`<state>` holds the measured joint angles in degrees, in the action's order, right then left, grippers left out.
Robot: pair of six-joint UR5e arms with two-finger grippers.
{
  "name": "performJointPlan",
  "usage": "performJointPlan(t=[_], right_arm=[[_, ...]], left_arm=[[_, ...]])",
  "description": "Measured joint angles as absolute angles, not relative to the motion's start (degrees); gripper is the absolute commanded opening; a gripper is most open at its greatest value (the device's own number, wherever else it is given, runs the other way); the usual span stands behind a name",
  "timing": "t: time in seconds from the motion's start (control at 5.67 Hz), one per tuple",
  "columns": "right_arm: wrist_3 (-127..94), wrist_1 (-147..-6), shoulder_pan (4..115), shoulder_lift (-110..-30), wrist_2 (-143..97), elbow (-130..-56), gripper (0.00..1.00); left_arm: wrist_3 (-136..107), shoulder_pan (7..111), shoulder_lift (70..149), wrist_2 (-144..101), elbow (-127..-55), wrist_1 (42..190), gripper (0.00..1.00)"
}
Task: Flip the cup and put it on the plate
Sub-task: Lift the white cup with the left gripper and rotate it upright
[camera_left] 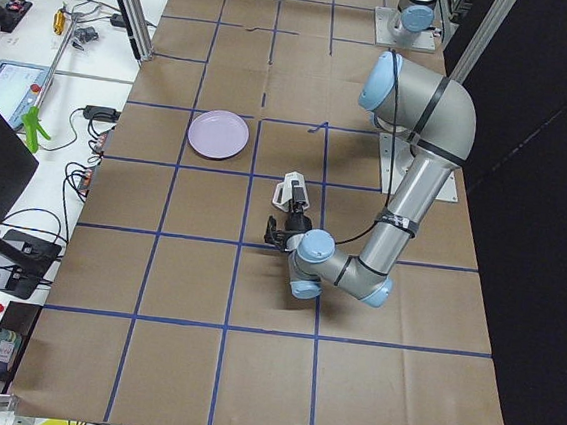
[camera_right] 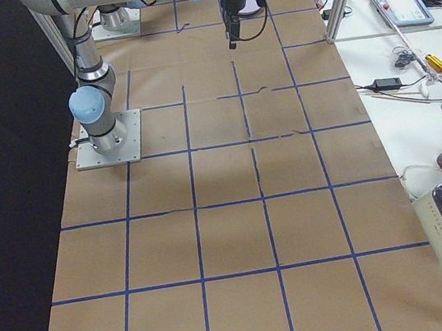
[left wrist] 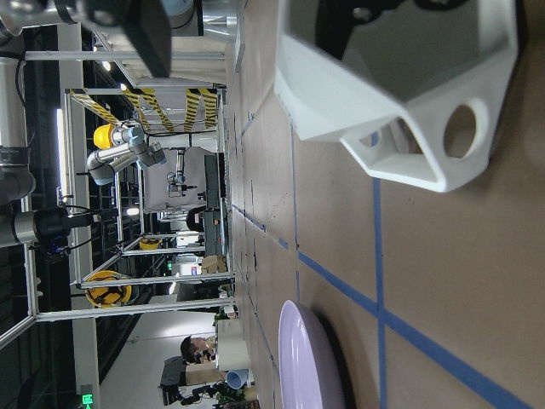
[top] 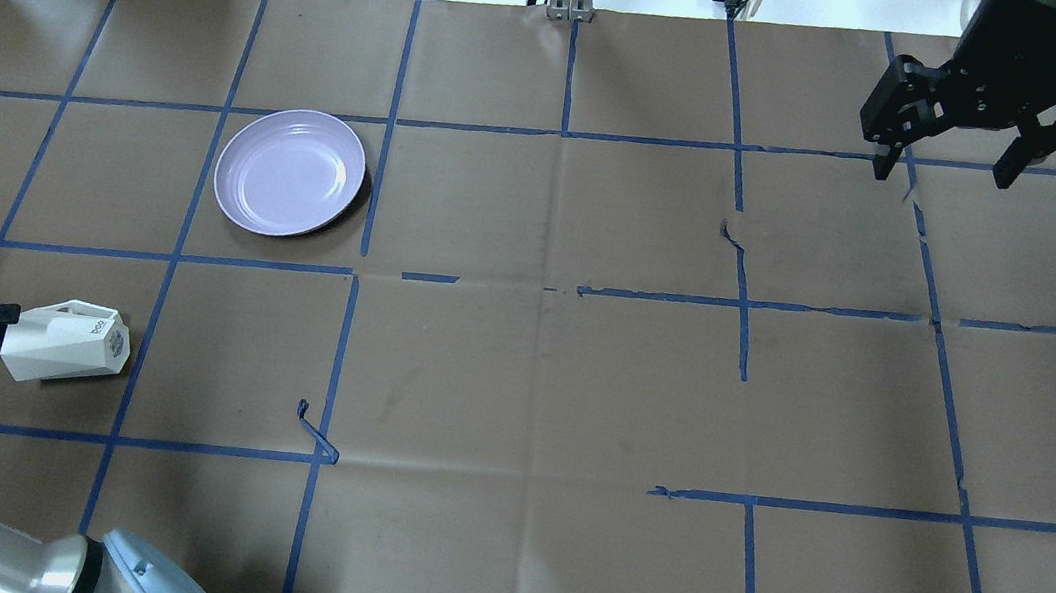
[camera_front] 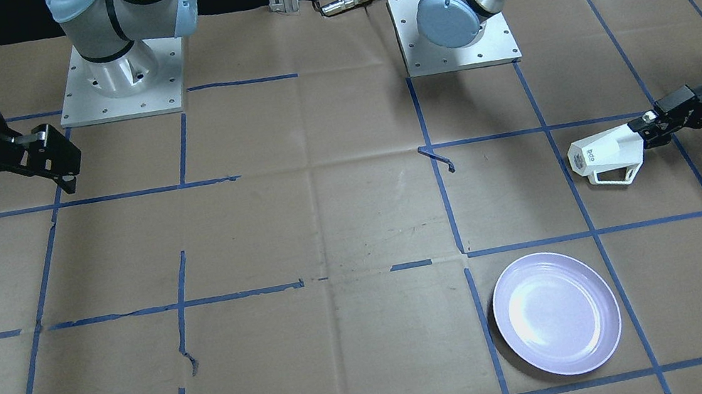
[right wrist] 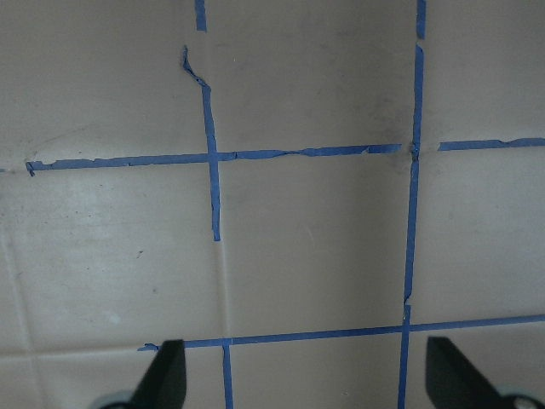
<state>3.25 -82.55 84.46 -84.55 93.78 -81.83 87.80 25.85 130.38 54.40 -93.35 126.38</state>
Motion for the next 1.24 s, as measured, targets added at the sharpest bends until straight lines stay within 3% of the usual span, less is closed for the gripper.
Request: performJointPlan(t=[0.18,0.71,1.24], right_arm=[[3.3,-82.6,84.5,-84.6,93.8,-81.8,1.00],[3.3,-82.5,84.5,-84.6,93.8,-81.8,1.00],[3.3,-82.5,84.5,-84.5,93.8,-81.8,1.00]], left_arm=[[87.8,25.8,130.4,54.4,-93.3,126.4,0.02],[87.2,26.1,129.2,55.0,-93.1,126.4,0.00],[74.8,29.5,114.1,56.1,-91.7,126.4,0.00]])
